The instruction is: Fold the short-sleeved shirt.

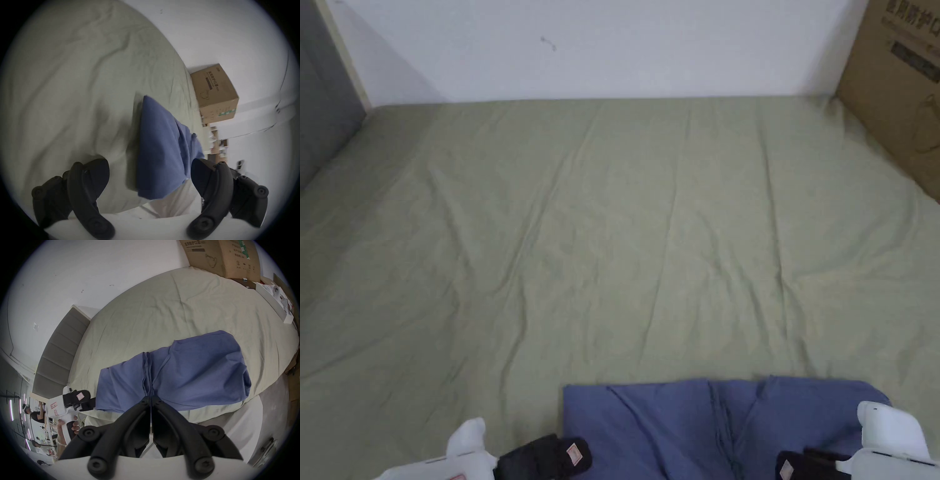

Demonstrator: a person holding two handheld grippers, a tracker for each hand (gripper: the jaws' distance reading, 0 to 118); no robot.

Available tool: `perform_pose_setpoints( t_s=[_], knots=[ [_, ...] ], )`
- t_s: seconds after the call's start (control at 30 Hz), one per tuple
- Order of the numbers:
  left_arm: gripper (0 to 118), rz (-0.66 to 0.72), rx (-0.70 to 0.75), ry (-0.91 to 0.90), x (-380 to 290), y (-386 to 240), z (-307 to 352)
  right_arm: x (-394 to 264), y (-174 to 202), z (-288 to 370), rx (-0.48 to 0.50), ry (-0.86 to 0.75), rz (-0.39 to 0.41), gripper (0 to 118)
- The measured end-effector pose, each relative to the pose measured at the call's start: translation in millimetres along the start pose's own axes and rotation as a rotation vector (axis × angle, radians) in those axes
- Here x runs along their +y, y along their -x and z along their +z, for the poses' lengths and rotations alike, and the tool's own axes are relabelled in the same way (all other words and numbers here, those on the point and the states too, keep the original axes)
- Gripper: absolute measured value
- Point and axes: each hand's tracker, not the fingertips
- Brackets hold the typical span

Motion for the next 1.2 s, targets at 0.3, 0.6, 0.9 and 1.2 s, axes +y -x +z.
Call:
perform_pose_setpoints(
  t_s=[0.3,0.6,0.9,1.2],
  knots=[
    [12,0.220,-0.232,-0.031,-3,29,-56,0,17,-8,-0.053,0.054,0.054,1],
    [12,0.120,-0.201,-0.065,28,40,22,7,41,-18,-0.024,0.062,0.099,1],
    [12,0.020,0.077,-0.212,45,47,130,-2,44,-21,0.006,0.075,0.113,1],
    [12,-0.281,0.059,-0.217,34,-99,97,-4,10,-5,-0.017,0.030,0.050,1]
  ],
)
